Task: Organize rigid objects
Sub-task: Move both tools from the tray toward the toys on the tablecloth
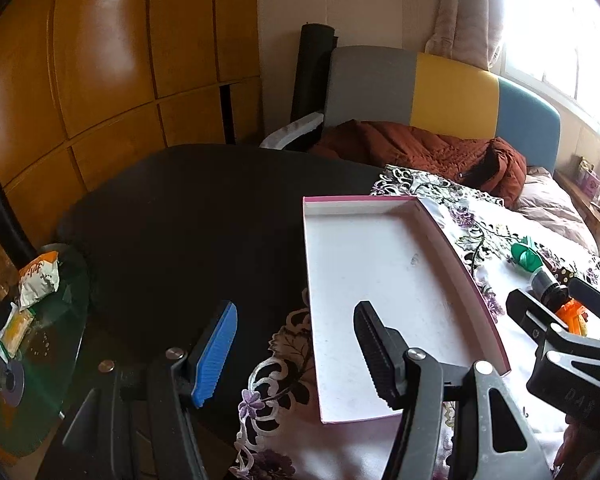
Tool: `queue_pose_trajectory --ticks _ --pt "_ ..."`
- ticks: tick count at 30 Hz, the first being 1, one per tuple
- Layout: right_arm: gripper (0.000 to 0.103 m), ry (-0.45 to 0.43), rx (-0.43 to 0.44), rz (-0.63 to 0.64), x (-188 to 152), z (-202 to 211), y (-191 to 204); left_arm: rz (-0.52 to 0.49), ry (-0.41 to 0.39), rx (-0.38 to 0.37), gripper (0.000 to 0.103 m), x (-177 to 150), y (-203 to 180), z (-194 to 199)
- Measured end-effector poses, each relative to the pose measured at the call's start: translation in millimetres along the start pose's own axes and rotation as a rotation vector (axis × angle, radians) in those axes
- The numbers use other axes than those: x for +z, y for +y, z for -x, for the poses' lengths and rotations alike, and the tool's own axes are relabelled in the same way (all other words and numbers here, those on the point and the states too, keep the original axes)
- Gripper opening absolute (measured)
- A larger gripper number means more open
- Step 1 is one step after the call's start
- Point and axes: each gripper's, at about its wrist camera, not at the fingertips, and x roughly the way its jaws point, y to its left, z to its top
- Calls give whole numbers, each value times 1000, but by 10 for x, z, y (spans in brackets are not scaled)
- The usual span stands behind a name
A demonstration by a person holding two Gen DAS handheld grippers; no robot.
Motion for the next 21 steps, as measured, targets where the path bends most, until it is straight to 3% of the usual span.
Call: queue_pose_trajectory --ticks 8,13,15,19,21 --pt "103 2 -12 -9 15 6 -169 -37 7 -24 62 5 -79 7" --pt "103 3 -37 -41 71 25 -429 -67 13 -103 62 7 -143 -9" --pt "103 2 -54 -55 92 35 -556 -92 25 -161 62 0 -193 -25" --pt "103 -8 -85 -85 163 68 -887 -106 88 -352 63 -2 -276 -62" --pt "103 -28 -99 -139 216 108 -1157 -118 129 -398 65 6 -357 -78"
